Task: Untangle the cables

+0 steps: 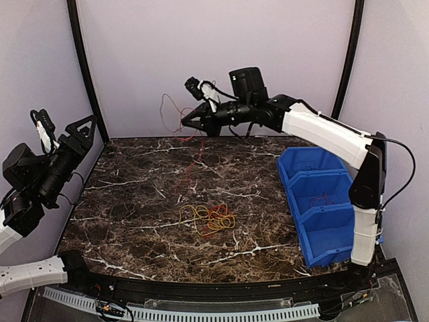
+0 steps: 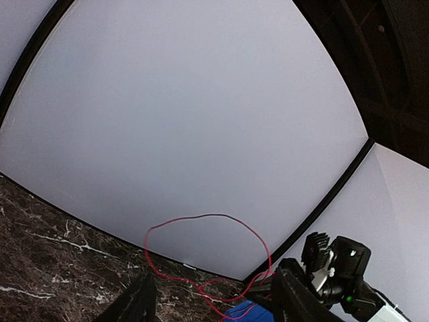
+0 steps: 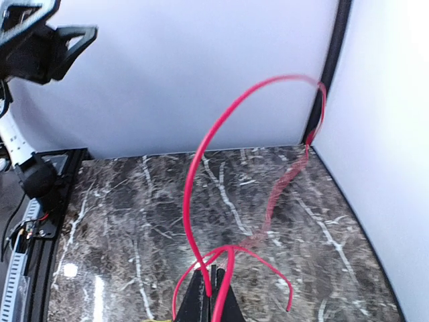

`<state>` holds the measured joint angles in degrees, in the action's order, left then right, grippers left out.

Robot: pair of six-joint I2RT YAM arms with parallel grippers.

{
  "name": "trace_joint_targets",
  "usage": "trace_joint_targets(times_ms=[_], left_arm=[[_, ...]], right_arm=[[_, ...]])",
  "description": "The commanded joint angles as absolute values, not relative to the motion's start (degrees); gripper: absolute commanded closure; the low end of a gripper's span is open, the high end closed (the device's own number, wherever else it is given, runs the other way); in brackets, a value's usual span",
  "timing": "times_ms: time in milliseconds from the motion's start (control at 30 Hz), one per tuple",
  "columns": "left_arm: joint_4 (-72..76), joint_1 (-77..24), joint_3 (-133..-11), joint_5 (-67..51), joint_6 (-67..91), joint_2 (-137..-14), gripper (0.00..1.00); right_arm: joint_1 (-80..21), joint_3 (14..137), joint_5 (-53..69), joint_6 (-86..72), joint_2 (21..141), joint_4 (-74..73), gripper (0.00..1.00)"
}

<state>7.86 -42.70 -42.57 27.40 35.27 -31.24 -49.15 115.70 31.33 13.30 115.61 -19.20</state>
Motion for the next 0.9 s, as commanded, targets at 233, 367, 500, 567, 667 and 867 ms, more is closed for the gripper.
trace_joint_targets(times_ms=[233, 367, 500, 567, 667, 867], left_arm=[[9.7, -42.6, -46.5, 32.2, 19.5, -42.0, 0.36], [13.1, -42.6, -50.3, 30.7, 12.3, -51.6, 0.35], [12.3, -42.3, -56.7, 28.9, 7.7, -63.1, 0.32], [14.9, -42.2, -57.9, 28.6, 5.1, -67.5, 0.32], [21.4, -41.8, -56.1, 29.6, 1.2, -71.8, 0.32], [28.7, -39.2, -52.3, 32.7, -3.3, -75.4, 0.32]], right_arm=[[-37.2, 108.7, 28.0, 19.0, 100.6, -21.7, 1.0], [-33.3, 99.9, 26.7, 19.9, 93.2, -21.9, 1.0], [-29.4, 94.1, 25.7, 20.5, 85.9, -23.9, 1.0], [-27.3, 91.5, 25.8, 20.3, 81.6, -24.6, 1.0], [-24.7, 88.3, 24.5, 21.1, 75.0, -26.4, 1.0], [-16.9, 83.6, 26.2, 24.8, 66.7, -32.2, 1.0]])
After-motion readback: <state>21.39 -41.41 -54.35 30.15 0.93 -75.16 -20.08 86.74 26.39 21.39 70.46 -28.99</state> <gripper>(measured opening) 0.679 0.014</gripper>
